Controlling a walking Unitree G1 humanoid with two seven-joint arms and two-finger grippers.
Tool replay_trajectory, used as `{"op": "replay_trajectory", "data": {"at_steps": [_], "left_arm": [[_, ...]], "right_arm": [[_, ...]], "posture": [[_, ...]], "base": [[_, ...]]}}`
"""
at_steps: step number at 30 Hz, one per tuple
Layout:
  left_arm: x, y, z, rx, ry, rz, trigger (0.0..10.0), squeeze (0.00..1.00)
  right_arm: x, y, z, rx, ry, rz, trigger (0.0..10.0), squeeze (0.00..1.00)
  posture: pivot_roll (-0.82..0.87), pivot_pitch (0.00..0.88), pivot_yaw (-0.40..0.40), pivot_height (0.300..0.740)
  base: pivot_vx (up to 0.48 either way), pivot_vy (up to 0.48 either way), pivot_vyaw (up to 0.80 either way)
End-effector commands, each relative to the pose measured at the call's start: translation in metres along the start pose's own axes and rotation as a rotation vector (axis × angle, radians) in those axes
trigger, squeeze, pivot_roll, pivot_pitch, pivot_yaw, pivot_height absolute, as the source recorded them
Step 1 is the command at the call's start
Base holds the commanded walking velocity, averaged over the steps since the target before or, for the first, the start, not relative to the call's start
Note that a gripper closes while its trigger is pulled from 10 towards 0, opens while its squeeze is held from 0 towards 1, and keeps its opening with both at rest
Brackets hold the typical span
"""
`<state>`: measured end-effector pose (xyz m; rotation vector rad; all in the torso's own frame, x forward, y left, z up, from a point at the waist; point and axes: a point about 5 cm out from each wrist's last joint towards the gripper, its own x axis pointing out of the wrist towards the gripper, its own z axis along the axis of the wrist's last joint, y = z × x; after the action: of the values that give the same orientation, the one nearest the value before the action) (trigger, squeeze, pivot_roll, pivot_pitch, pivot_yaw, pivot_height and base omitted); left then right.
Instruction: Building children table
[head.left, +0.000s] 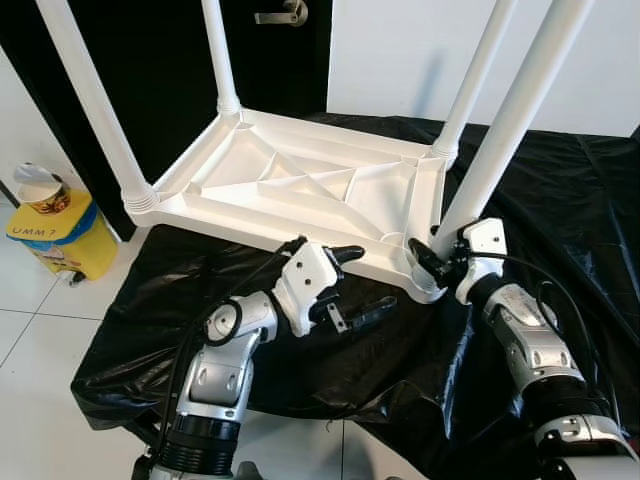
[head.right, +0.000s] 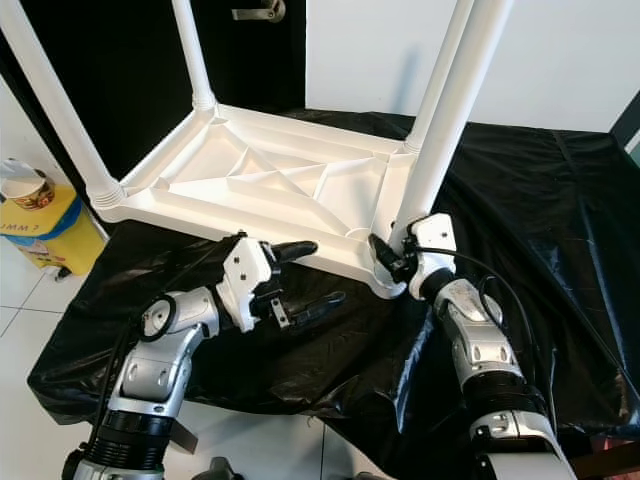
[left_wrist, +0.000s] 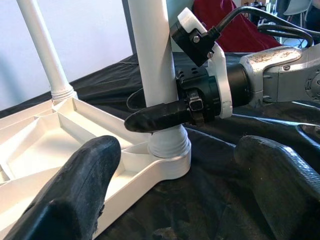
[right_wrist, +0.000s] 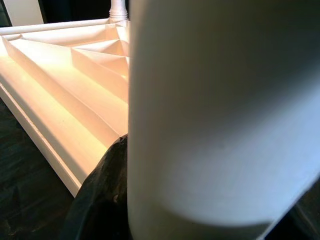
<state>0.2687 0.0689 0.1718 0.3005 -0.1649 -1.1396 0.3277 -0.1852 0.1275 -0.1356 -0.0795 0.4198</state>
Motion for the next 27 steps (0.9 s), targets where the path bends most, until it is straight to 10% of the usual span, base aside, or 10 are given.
{"op": "replay_trajectory", "data": {"at_steps": [1,17,27], "left_arm": [[-0.001,0.008,0.000,0.003,0.010,0.191,10.0,0.00],[-0.001,0.007,0.001,-0.004,0.012,0.196,10.0,0.00],[-0.003,0.007,0.001,-0.008,0.014,0.205,10.0,0.00]], "right_arm": [[-0.007,-0.008,-0.011,-0.016,0.066,-0.037,10.0,0.00],[-0.016,-0.003,-0.015,0.017,0.074,-0.262,10.0,0.00],[-0.019,0.027,-0.019,0.058,0.097,-0.473,10.0,0.00]], "posture": [[0.09,0.033,-0.068,0.740],[0.09,0.051,-0.077,0.740],[0.10,0.054,-0.087,0.740]], "base": [[0.000,0.000,0.00],[0.000,0.000,0.00],[0.000,0.000,0.00]]}}
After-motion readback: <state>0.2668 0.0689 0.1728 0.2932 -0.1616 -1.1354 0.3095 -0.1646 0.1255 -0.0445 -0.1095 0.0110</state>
